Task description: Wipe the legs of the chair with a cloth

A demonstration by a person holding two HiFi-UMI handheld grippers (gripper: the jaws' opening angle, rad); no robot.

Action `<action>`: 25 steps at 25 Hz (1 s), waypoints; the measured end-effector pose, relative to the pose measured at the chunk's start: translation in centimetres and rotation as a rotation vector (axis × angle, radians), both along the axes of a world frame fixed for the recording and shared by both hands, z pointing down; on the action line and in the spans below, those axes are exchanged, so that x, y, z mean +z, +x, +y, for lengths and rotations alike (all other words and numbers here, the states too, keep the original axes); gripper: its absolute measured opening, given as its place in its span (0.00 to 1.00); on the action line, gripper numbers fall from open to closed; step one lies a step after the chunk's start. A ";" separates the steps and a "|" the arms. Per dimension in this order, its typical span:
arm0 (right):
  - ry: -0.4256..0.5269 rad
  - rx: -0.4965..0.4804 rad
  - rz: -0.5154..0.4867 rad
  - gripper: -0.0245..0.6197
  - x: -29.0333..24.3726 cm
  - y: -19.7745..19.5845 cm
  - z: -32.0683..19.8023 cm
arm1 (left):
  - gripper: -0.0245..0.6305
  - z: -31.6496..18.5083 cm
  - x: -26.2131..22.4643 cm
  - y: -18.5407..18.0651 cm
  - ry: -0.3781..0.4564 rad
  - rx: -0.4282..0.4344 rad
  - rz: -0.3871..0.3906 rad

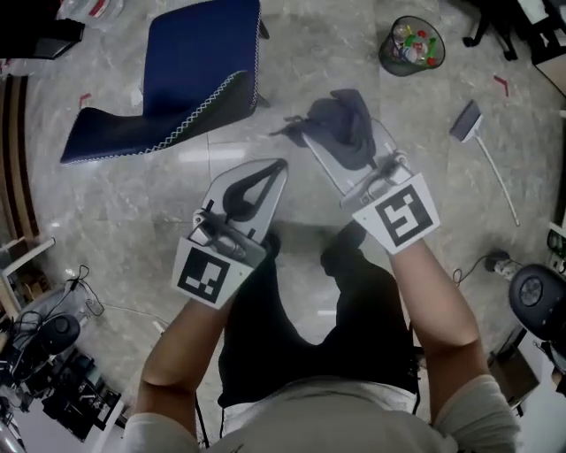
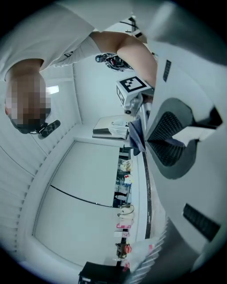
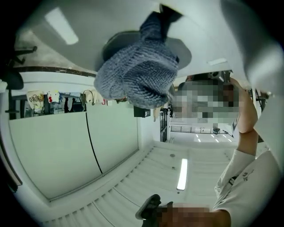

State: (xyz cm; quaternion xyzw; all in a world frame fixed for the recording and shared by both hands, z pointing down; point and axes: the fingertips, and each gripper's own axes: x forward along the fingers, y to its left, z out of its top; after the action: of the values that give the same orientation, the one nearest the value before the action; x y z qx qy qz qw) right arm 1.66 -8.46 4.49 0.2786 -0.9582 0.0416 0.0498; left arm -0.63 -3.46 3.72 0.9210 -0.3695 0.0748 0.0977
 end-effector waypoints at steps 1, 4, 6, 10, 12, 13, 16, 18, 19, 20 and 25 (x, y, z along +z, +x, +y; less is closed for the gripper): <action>-0.009 -0.006 -0.001 0.14 -3.3 0.1 1.2 | 0.04 0.7 -3.1 -0.4 -0.010 -0.016 -0.003; -0.034 -0.015 -0.004 0.13 -12.6 0.2 4.4 | 0.04 2.4 -12.4 -1.9 -0.027 -0.086 0.010; -0.055 -0.011 -0.002 0.13 -18.2 0.0 5.8 | 0.04 3.0 -18.0 -3.4 -0.030 -0.136 0.027; -0.041 -0.002 -0.005 0.13 -27.2 -1.4 7.2 | 0.04 4.4 -26.5 -6.6 -0.040 -0.164 0.026; -0.032 0.006 0.005 0.13 -30.7 -1.9 7.1 | 0.04 4.0 -30.3 -8.0 -0.025 -0.156 0.038; -0.024 0.009 0.003 0.13 -32.3 -2.2 6.8 | 0.04 3.5 -32.1 -8.5 -0.007 -0.150 0.043; -0.003 0.037 -0.013 0.13 -36.3 -3.4 6.0 | 0.04 2.6 -36.6 -10.5 0.047 -0.134 0.081; 0.018 0.058 -0.020 0.13 -38.6 -4.8 5.7 | 0.04 2.2 -38.7 -12.3 0.064 -0.123 0.119; 0.033 0.067 -0.019 0.13 -39.7 -5.5 5.7 | 0.04 2.2 -39.7 -13.2 0.071 -0.115 0.130; 0.049 0.076 -0.014 0.13 -40.7 -6.2 5.8 | 0.04 2.3 -40.6 -14.0 0.080 -0.105 0.134; 0.094 0.119 -0.013 0.13 -44.0 -10.2 5.5 | 0.04 2.6 -42.7 -18.8 0.098 -0.076 0.139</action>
State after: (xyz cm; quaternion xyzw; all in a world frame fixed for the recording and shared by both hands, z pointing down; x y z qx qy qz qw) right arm -8.55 -2.96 -39.54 0.3367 -0.9412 0.0012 0.0279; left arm -19.47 -0.88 -39.02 0.9129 -0.3999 -0.0113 0.0809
